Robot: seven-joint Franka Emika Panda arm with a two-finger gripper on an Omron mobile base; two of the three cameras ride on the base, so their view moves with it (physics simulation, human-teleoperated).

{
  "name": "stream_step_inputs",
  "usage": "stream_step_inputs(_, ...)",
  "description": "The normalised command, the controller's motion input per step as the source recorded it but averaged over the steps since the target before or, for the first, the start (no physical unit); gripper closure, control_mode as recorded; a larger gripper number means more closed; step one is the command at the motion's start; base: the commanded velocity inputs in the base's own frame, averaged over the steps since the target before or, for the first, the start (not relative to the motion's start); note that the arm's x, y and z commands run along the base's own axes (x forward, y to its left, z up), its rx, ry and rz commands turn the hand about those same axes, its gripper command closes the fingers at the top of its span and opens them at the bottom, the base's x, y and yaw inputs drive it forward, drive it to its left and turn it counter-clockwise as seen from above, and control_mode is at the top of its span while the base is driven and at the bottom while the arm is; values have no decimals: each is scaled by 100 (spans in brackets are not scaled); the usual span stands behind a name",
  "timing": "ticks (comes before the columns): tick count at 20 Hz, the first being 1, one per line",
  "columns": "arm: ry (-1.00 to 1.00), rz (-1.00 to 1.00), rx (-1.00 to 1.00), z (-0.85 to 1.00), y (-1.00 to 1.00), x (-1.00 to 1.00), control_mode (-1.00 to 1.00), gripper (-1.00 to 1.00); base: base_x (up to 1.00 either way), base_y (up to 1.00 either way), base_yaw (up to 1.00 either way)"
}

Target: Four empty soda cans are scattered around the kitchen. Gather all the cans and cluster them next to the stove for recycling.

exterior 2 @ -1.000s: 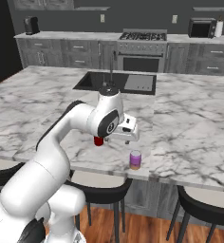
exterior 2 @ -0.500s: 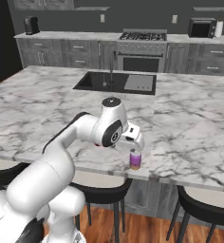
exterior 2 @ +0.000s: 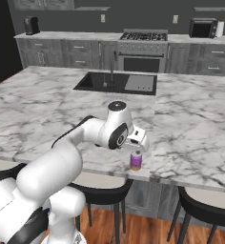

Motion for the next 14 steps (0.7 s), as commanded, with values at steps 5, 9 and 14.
stream_step_inputs(5, 0, -3, 0, -16, -4, 18, -100, -100, 0, 0, 0)
stream_step_inputs(9, 0, -1, 0, -17, -3, 14, -100, -100, 0, 0, 0)
stream_step_inputs(14, 0, 0, 1, -15, -11, 13, -100, -100, 0, 0, 0)
